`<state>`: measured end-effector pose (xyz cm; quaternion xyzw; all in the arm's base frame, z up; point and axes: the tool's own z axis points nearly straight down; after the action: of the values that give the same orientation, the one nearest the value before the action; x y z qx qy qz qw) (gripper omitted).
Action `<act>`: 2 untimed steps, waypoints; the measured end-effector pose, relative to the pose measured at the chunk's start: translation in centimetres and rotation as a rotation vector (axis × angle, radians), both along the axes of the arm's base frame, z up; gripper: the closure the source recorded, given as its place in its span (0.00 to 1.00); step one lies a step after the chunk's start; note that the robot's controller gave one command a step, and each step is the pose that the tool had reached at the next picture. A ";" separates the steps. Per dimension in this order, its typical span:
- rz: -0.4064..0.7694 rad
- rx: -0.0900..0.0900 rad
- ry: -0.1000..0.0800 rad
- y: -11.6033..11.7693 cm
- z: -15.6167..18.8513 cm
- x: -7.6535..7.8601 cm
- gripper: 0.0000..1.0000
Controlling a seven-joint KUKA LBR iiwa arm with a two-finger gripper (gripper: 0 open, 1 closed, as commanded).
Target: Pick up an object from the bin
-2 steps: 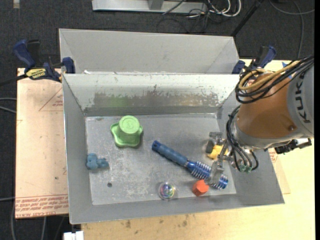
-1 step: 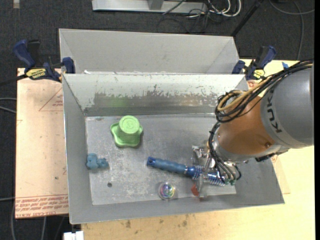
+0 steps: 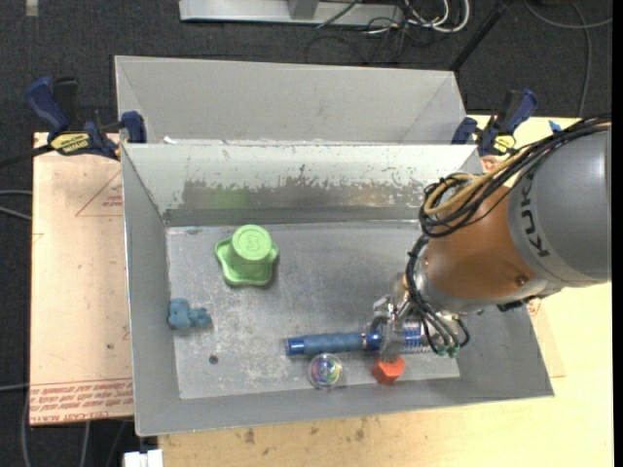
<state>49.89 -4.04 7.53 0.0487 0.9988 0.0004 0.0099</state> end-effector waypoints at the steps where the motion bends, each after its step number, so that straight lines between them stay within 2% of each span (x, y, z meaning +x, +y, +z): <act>1: 0.020 0.000 0.009 0.1 12.3 -0.1 1.00; 2: 0.021 0.000 0.017 0.1 11.9 -0.3 0.00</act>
Offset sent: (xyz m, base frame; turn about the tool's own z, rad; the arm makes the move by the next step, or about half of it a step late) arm -0.0037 0.0009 0.1192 -0.0206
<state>49.60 -3.90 19.42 0.0383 0.9993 0.0003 0.0012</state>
